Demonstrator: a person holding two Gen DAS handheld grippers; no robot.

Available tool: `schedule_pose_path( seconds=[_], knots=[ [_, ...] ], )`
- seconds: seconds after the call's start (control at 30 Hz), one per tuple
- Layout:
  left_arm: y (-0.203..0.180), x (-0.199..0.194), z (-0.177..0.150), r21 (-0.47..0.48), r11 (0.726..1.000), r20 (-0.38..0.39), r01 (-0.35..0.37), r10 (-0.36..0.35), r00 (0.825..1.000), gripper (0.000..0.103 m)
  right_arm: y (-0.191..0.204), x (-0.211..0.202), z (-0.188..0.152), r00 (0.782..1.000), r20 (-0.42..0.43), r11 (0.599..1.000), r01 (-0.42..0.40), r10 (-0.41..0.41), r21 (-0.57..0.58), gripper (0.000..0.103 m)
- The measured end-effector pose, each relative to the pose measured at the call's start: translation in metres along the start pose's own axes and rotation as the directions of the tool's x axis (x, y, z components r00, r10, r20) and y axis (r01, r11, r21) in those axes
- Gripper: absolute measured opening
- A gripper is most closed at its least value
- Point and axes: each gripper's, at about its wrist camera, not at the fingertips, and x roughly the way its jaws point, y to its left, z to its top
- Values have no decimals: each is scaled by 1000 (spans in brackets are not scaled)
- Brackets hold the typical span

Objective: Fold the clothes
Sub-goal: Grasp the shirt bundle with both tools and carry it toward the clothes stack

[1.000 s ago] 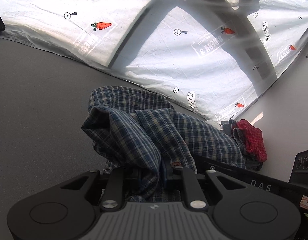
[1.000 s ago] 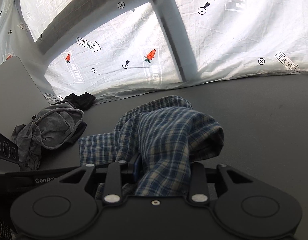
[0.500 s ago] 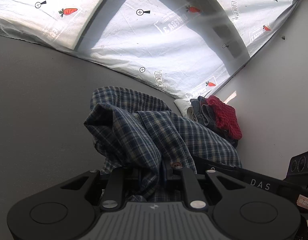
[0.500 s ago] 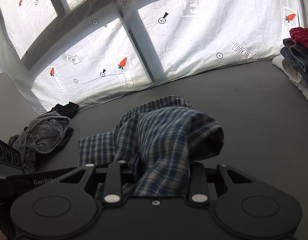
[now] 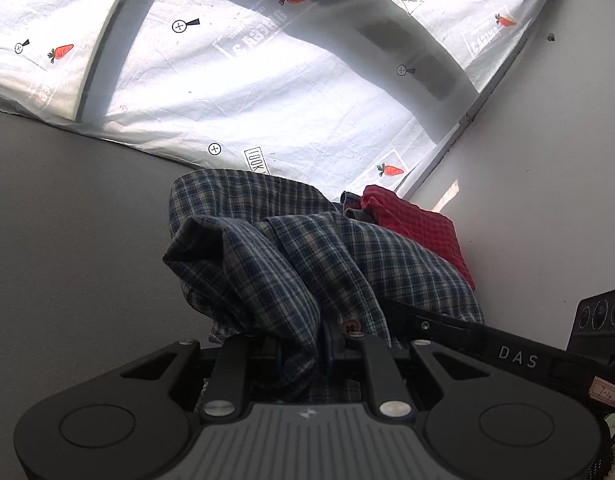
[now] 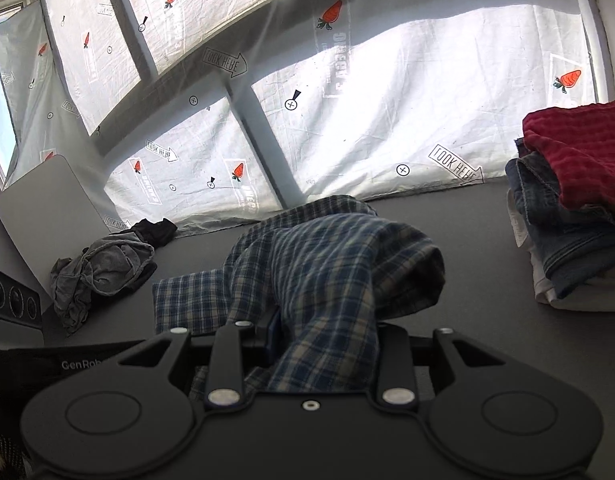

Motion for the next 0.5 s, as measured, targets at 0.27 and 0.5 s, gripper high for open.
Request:
schedule_pose_path(
  seconds=[0.27, 0.5],
  knots=[
    [-114, 69, 0, 136, 987, 9, 89, -91, 996, 18, -109, -70, 42, 994, 106, 999, -9, 6, 32, 33],
    [-178, 134, 25, 217, 960, 2, 177, -181, 983, 18, -175, -98, 88, 981, 186, 998, 56, -53, -9, 33]
  ],
)
